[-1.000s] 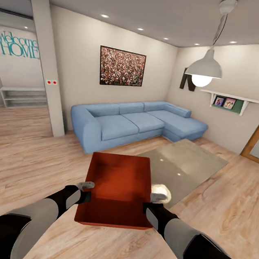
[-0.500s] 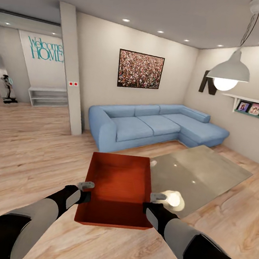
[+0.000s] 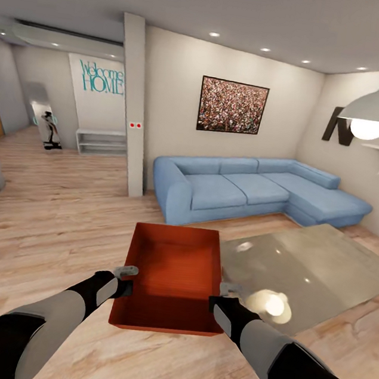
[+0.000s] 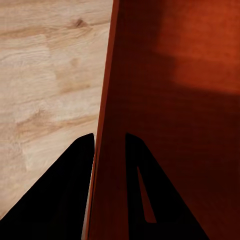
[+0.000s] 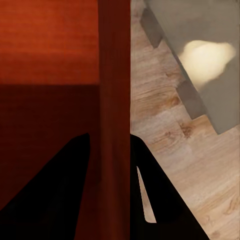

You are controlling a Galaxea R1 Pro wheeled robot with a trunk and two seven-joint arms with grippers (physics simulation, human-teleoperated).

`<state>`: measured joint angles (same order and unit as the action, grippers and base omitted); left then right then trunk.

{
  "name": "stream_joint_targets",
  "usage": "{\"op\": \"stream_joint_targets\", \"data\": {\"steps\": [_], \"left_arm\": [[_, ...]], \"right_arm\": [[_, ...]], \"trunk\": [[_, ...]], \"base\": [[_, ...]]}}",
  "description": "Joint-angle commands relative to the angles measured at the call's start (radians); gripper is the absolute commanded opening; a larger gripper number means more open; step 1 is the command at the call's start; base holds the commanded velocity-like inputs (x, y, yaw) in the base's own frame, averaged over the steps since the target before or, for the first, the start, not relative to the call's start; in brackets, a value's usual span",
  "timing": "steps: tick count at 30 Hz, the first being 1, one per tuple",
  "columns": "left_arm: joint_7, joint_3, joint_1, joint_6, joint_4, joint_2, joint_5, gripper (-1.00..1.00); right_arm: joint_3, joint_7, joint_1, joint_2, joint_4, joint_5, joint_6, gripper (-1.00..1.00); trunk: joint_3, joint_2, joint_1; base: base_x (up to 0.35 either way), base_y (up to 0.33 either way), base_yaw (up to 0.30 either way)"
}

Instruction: Move the two storage containers from the living room to the garage. In the garage, place one container on the floor and stack the other container on top of it (either order is fine).

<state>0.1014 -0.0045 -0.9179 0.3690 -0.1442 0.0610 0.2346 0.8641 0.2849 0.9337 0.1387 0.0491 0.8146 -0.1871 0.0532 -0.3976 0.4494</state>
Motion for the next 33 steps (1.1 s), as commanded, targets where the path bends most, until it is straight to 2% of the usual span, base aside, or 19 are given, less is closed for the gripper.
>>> {"op": "stream_joint_targets", "data": {"steps": [1,33], "left_arm": [[0.012,0.031,-0.001,0.007,-0.003,0.0,-0.029,-1.0],[0.012,0.031,-0.001,0.007,-0.003,0.0,-0.029,-1.0]], "right_arm": [[0.024,0.003,0.0,0.005,0.011,0.015,-0.006,-1.0],[0.024,0.003,0.001,0.005,0.011,0.015,-0.006,-1.0]], "trunk": [[0.002,-0.002,0.001],[0.002,-0.002,0.001]], "base": [[0.0,0.0,0.268],[0.0,0.0,0.269]]}}
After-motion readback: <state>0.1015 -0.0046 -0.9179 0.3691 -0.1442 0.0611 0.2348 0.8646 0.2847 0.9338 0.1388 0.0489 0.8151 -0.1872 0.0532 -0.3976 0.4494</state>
